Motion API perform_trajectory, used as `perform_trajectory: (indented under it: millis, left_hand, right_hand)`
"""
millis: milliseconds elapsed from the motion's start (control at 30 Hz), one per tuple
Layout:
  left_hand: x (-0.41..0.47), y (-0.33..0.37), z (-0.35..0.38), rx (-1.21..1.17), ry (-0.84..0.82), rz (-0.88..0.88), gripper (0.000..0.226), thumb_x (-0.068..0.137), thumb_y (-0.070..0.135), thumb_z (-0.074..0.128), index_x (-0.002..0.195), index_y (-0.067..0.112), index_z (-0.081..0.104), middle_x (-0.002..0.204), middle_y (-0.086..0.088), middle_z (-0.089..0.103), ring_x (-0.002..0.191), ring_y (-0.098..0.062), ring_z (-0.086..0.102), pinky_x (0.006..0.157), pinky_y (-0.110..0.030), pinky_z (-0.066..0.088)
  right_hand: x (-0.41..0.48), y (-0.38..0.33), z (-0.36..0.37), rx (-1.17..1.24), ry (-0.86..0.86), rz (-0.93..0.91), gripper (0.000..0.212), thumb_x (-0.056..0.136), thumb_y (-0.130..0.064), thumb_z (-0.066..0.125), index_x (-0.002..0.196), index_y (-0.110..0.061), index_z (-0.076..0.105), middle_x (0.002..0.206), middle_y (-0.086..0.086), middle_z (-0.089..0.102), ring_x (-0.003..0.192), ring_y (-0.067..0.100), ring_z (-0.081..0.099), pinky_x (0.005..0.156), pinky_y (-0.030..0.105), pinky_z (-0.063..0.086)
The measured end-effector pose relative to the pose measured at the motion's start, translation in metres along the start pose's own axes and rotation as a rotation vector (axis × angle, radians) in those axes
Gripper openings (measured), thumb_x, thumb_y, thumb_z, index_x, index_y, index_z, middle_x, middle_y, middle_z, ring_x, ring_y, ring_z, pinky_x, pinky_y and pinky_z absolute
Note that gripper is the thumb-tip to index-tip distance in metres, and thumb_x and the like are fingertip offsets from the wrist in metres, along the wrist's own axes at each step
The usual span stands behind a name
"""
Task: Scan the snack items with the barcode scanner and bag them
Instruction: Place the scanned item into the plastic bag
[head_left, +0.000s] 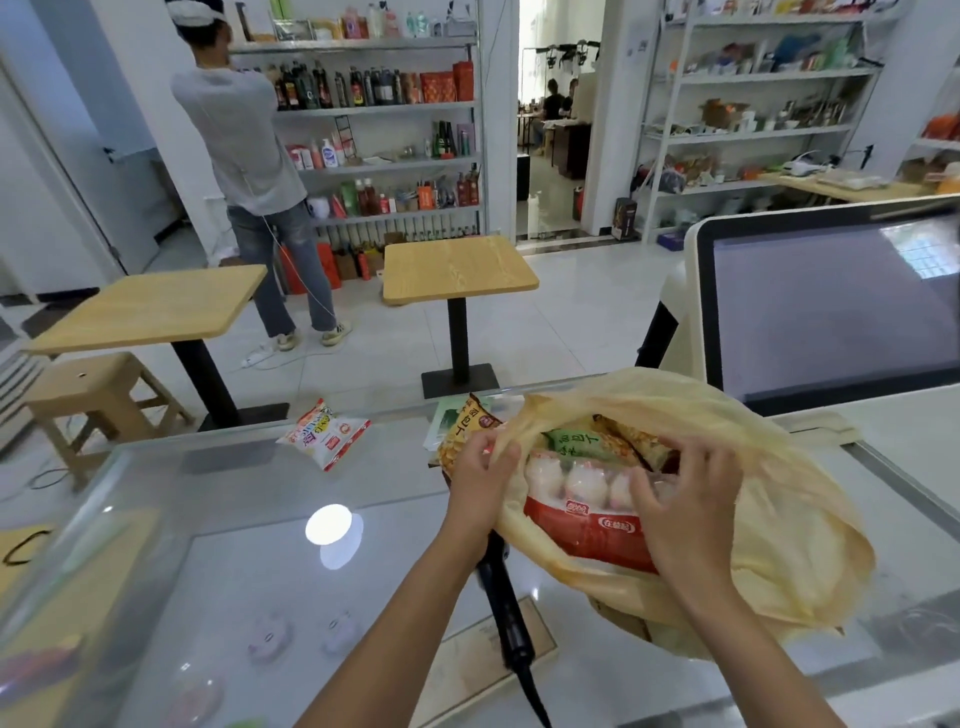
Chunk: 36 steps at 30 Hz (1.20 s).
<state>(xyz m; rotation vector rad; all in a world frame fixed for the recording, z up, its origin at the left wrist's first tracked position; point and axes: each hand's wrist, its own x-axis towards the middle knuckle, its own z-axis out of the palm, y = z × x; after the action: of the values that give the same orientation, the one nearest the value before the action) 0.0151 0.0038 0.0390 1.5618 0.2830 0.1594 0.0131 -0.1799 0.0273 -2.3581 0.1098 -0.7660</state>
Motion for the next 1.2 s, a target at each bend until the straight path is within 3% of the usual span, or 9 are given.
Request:
perform_trajectory:
  millis: [100,167,300,467,633,800,933,1100,1200]
  left_hand:
    - [-0.004,0.002,-0.008,-0.08,0.036,-0.016,0.013,0.097,0.015,0.049,0.103,0.012,0.06,0.103,-0.006,0.066,0.092,-0.019,0.063,0.077,-0.028,0.052]
    - [-0.003,0.009,-0.015,-0.184,0.035,-0.053,0.014,0.097,0.015,0.049,0.104,0.012,0.06,0.106,-0.011,0.066,0.099,-0.027,0.063,0.086,-0.04,0.053]
    - [0.001,0.019,-0.036,-0.262,0.011,-0.089,0.013,0.097,0.013,0.048,0.095,0.014,0.061,0.102,-0.014,0.067,0.094,-0.031,0.064,0.087,-0.05,0.051]
    - [0.002,0.01,-0.05,-0.061,-0.047,-0.115,0.013,0.093,0.018,0.052,0.103,0.012,0.059,0.108,-0.018,0.064,0.098,-0.03,0.063,0.091,-0.049,0.05]
    - [-0.014,-0.006,-0.045,0.085,-0.205,-0.103,0.021,0.092,0.023,0.057,0.112,0.018,0.057,0.108,-0.006,0.065,0.099,-0.021,0.063,0.089,-0.04,0.052]
    - [-0.014,-0.018,-0.055,0.061,-0.181,-0.13,0.018,0.095,0.014,0.05,0.111,0.02,0.057,0.107,-0.007,0.064,0.093,-0.02,0.062,0.077,-0.033,0.052]
    - [-0.015,-0.024,-0.065,0.056,-0.17,-0.212,0.017,0.097,0.015,0.047,0.113,0.015,0.055,0.1,-0.011,0.063,0.08,-0.023,0.061,0.061,-0.033,0.052]
    - [-0.012,-0.029,-0.074,0.063,-0.189,-0.156,0.006,0.094,0.016,0.054,0.1,0.016,0.055,0.093,-0.008,0.062,0.079,-0.025,0.061,0.07,-0.039,0.053]
    - [-0.012,-0.032,-0.085,0.08,-0.219,-0.136,0.019,0.096,0.03,0.051,0.1,0.013,0.058,0.1,-0.011,0.064,0.089,-0.026,0.064,0.082,-0.041,0.055]
  right_hand:
    - [-0.008,0.0,0.017,-0.262,-0.085,-0.154,0.03,0.089,-0.034,0.058,0.097,-0.006,0.064,0.096,0.012,0.062,0.09,0.03,0.054,0.081,0.04,0.044]
    - [-0.008,0.003,0.022,-0.379,-0.158,-0.205,0.041,0.095,-0.04,0.043,0.089,-0.009,0.069,0.087,0.01,0.068,0.081,0.03,0.059,0.076,0.041,0.047]
    - [0.002,0.008,0.01,-0.344,-0.246,-0.096,0.044,0.099,-0.039,0.038,0.076,-0.015,0.068,0.071,0.007,0.066,0.063,0.025,0.057,0.06,0.034,0.046]
    - [0.004,0.019,0.001,-0.341,-0.096,0.066,0.054,0.101,-0.033,0.035,0.059,-0.007,0.058,0.057,0.012,0.056,0.054,0.029,0.049,0.055,0.031,0.033]
    - [-0.009,0.016,0.014,-0.624,-0.138,-0.21,0.032,0.092,-0.016,0.046,0.069,-0.001,0.063,0.06,0.018,0.058,0.057,0.035,0.055,0.049,0.036,0.038]
    - [-0.025,0.004,0.021,-0.696,-0.191,-0.192,0.015,0.081,-0.004,0.064,0.066,-0.003,0.06,0.061,0.018,0.059,0.061,0.036,0.057,0.051,0.04,0.048]
    - [-0.029,0.005,0.029,-0.832,-0.269,-0.258,0.042,0.091,-0.016,0.025,0.083,-0.002,0.063,0.071,0.02,0.062,0.068,0.037,0.06,0.057,0.041,0.047]
    - [-0.038,-0.002,0.023,-0.878,-0.399,-0.121,0.031,0.087,-0.008,0.045,0.116,-0.009,0.055,0.091,0.011,0.063,0.082,0.03,0.06,0.068,0.037,0.047]
    - [-0.035,-0.009,0.025,-0.763,-0.256,-0.057,0.032,0.096,-0.027,0.036,0.103,-0.006,0.06,0.096,0.016,0.063,0.09,0.035,0.058,0.076,0.042,0.047]
